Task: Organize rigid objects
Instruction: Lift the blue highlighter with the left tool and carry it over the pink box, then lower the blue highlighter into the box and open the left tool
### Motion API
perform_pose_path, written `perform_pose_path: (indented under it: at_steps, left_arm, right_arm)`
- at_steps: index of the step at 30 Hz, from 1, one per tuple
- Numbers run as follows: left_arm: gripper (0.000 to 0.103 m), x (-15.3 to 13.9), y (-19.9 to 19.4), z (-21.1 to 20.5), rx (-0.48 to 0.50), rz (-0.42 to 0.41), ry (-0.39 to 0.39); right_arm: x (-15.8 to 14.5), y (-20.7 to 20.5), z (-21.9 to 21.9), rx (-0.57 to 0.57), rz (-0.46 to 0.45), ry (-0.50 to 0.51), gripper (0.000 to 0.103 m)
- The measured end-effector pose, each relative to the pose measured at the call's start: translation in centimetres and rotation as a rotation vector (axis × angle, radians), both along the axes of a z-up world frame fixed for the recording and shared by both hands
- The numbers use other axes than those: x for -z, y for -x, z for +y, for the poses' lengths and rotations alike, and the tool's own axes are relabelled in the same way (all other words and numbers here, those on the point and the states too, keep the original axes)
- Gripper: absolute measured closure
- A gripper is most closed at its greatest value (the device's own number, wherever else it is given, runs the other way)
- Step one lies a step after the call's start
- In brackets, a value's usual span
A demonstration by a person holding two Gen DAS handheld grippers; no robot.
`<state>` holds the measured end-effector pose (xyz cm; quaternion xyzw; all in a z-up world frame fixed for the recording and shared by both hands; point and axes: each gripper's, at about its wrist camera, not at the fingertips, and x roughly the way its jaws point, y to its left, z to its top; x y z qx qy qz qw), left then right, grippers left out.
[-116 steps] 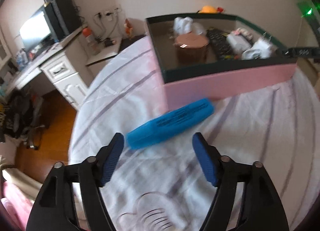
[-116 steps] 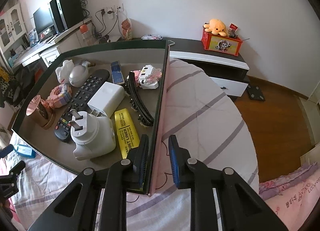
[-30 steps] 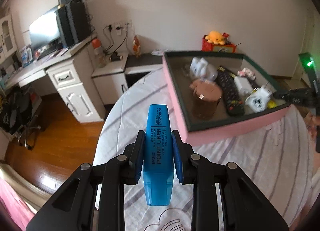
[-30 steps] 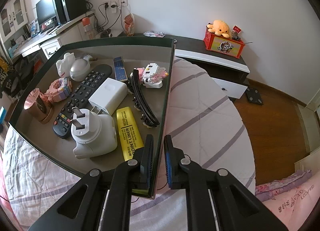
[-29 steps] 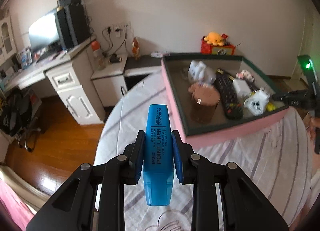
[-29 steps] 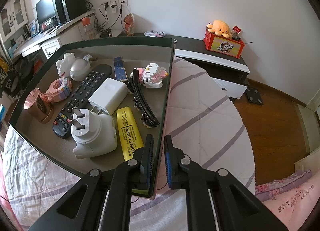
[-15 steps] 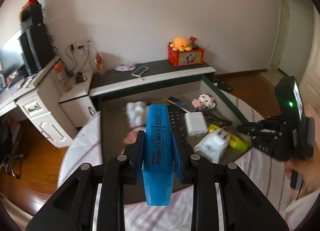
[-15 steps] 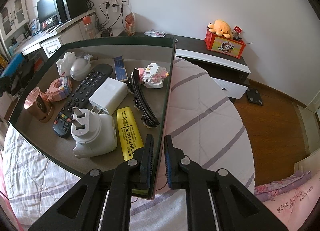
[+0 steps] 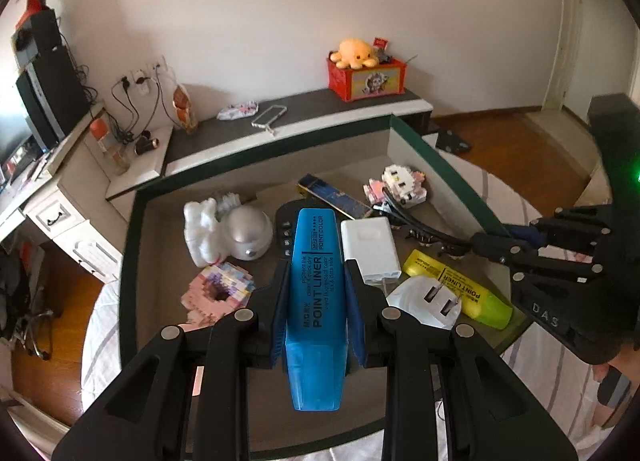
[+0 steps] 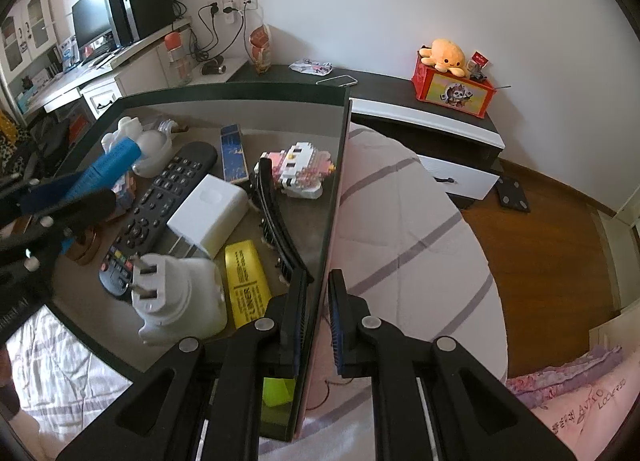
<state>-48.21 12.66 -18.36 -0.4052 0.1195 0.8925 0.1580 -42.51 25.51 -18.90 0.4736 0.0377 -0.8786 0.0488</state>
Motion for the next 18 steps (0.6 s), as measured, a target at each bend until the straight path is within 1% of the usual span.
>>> perform_pose_path:
  at_steps: [3, 5, 6, 7, 8, 9, 10, 12, 13, 16, 17, 18]
  left_arm:
    - [0.076, 0.6, 0.2, 0.2, -0.005, -0.007, 0.007]
    - [0.073, 0.6, 0.1, 0.2, -0.007, -0.011, 0.005]
    - [0.065, 0.6, -0.1, 0.3, -0.003, -0.011, 0.008]
    - [0.049, 0.5, -0.3, 0.3, 0.001, -0.01, 0.015]
    - [0.039, 0.3, -0.6, 0.4, 0.005, 0.002, 0.022]
    - [0.023, 0.0, -1.0, 0.3, 0.003, 0.023, 0.026]
    - [0.014, -0.3, -1.2, 0.2, -0.002, 0.037, 0.027]
    - [0.011, -1.0, -1.8, -0.2, -0.01, 0.058, 0.024]
    - [0.006, -1.4, -2.1, -0.4, -0.019, 0.066, 0.022]
    - [0.002, -2.5, -2.9, -1.3, -0.061, 0.096, 0.026]
    - [0.0, -3.0, -3.3, -1.7, -0.074, 0.106, 0.021]
    - [0.0, -3.4, -3.7, -2.1, -0.079, 0.114, 0.012]
  right_arm:
    - [0.0, 0.1, 0.1, -0.001, -0.001, -0.003, 0.092]
    - [0.0, 0.1, 0.1, 0.0, 0.0, -0.003, 0.092]
    - [0.0, 0.1, 0.1, 0.001, 0.0, -0.003, 0.092]
    - [0.0, 0.1, 0.1, 0.003, 0.001, -0.001, 0.092]
    - [0.0, 0.1, 0.1, 0.006, 0.001, 0.001, 0.092]
    - [-0.1, 0.0, 0.1, 0.008, 0.004, 0.002, 0.092]
    - [-0.3, -0.2, 0.0, 0.012, 0.011, 0.002, 0.092]
    - [-0.9, -0.5, -0.1, 0.016, 0.023, -0.003, 0.092]
    - [-1.4, -0.9, -0.2, 0.019, 0.036, -0.005, 0.092]
    - [-2.8, -2.0, -0.6, 0.024, 0.07, -0.006, 0.09]
    - [-3.3, -2.5, -0.7, 0.027, 0.085, -0.007, 0.076]
    - [-3.9, -3.0, -0.9, 0.029, 0.106, -0.008, 0.052]
